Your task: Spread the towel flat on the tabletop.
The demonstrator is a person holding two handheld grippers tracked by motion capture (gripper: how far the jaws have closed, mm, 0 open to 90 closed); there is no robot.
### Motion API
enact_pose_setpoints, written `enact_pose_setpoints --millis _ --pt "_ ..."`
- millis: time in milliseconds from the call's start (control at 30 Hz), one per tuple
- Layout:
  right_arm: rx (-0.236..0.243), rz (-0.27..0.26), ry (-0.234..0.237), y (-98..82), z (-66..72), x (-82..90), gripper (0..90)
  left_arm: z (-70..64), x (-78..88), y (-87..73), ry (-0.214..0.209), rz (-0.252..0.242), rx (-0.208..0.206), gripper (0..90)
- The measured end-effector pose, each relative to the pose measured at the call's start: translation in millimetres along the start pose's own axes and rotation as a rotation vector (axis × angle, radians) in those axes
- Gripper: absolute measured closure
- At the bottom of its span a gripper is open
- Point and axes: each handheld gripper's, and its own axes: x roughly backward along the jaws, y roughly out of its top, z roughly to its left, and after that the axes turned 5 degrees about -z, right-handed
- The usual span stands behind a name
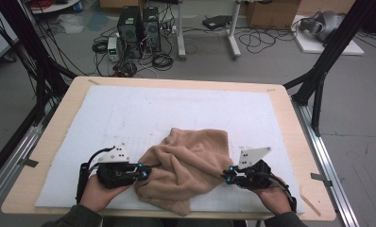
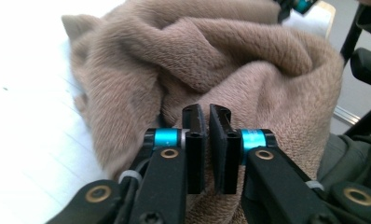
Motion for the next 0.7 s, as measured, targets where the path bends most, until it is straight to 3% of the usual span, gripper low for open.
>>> enact_pose_setpoints --millis 100,133,167,333,500,533,567,633,667,700 --pt "-0.025 -0.015 -0.023 -4.7 -3.6 6.6 82.3 4.2 1.1 11.3 0.009 -0.02 -0.01 72.3" --pt "-0.042 -0.049 -0.036 -3.6 -8.2 13.1 79.2 6.1 1.3 15.9 0.008 -0.025 -0.015 67.3" --pt "-0.042 -0.049 -0.036 -3.6 -8.2 13.1 79.2 8.0 1.5 20.7 0.008 -0.035 -0.022 67.3" --pt "-0.037 -0.129 -0.077 11.5 -19.5 27.0 64.8 19.9 -8.1 46.0 0.005 -0.061 -0.058 54.0" --pt "-0.057 -0.132 -0.053 26.1 -36.0 8.8 49.1 38.4 -40.5 56.1 -0.01 -0.018 -0.04 39.0" --pt "-0.063 -0.126 -0.011 29.9 -40.7 -4.1 45.1 41.3 -47.6 54.5 -0.024 0.004 -0.028 38.1" --pt "-0.067 -0.119 0.001 31.4 -42.2 -10.3 44.4 44.3 -54.3 52.1 -0.031 0.04 -0.03 39.1" --pt "-0.069 -0.11 0.016 32.3 -43.4 -15.7 44.1 49.9 -64.3 44.8 -0.072 0.113 0.007 47.7" --pt "-0.072 -0.103 0.038 32.8 -44.0 -21.0 44.3 53.0 -67.2 40.8 -0.08 0.145 0.019 47.7" --pt "-0.063 -0.078 0.063 32.1 -45.3 -30.2 56.6 55.1 -68.6 35.5 -0.08 0.158 0.025 63.0"
